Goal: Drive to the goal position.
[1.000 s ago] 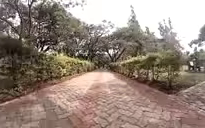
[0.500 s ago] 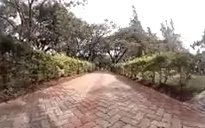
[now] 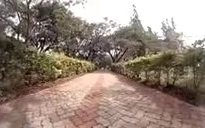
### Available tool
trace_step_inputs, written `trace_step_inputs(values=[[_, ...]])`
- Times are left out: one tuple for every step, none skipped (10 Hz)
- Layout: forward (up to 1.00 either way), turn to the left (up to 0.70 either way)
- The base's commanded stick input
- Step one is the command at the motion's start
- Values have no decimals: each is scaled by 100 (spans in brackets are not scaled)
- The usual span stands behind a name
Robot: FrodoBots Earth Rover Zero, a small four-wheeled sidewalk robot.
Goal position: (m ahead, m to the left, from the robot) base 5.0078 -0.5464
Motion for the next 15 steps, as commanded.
trace_step_inputs(values=[[70,0],[70,0],[70,0],[70,0],[70,0],[70,0],[70,0],[70,0],[70,0],[70,0],[70,0],[70,0],[70,0],[70,0],[70,0]])
